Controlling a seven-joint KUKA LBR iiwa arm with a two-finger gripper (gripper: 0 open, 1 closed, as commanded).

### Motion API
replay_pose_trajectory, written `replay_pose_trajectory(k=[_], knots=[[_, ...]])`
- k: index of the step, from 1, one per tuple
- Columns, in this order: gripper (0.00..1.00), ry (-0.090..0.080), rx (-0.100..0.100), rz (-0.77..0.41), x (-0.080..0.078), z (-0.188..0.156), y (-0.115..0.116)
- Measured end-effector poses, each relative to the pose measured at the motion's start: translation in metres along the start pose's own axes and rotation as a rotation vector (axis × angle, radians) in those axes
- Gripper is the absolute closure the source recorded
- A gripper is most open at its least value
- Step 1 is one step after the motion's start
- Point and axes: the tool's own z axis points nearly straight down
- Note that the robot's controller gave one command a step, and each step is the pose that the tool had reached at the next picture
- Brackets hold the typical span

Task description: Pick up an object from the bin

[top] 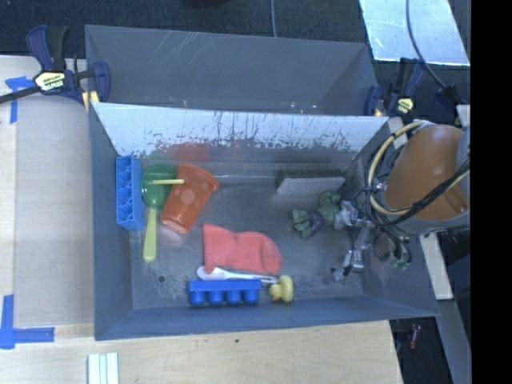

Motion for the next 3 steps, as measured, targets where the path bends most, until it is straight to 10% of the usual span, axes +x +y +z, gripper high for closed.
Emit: replay_pose_trajectory(k=[3], knots=[[0.0,0.003,-0.001,-0.181,0.017,0.001,0.104]])
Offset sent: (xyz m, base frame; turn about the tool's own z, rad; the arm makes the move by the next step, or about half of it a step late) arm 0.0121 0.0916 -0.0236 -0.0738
